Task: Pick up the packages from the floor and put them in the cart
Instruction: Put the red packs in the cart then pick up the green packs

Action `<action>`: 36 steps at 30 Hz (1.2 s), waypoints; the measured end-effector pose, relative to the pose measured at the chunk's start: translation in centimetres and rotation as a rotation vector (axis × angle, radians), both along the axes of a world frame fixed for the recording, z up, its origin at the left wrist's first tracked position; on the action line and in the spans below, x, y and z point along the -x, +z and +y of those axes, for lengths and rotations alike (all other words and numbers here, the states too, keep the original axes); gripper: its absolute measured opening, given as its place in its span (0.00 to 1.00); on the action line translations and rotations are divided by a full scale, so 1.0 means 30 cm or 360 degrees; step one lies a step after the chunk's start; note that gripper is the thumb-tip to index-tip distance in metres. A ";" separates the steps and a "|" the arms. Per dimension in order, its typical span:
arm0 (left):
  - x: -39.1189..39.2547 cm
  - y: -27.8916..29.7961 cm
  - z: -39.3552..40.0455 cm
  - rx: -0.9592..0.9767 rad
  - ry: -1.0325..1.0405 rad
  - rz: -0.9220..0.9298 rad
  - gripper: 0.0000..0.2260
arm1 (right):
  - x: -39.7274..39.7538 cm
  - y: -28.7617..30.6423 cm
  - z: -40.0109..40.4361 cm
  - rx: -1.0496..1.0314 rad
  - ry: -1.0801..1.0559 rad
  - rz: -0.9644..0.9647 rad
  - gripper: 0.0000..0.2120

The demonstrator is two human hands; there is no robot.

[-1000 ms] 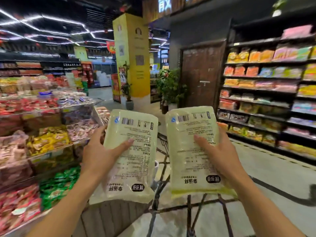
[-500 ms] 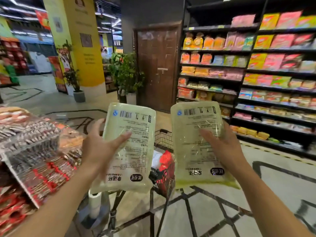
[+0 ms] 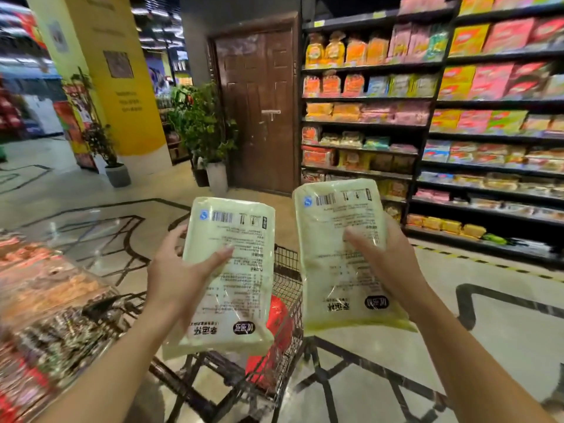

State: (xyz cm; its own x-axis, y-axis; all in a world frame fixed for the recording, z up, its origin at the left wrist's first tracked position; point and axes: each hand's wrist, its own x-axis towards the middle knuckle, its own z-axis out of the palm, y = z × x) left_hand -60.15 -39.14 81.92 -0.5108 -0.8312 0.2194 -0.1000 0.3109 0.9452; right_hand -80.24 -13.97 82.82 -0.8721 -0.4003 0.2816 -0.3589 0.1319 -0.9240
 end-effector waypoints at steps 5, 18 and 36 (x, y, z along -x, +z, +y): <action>0.238 0.011 -0.026 -0.0019 0.0218 0.0004 0.39 | 0.340 -0.003 -0.096 -0.0011 0.0169 -0.0068 0.26; 0.536 -0.136 -0.305 -0.0119 0.0662 -0.0012 0.37 | 0.767 -0.142 -0.650 -0.0076 0.0737 -0.0265 0.21; 0.625 -0.630 -0.848 -0.0445 0.1243 -0.0146 0.36 | 0.914 -0.628 -1.511 -0.0433 0.1199 -0.0453 0.27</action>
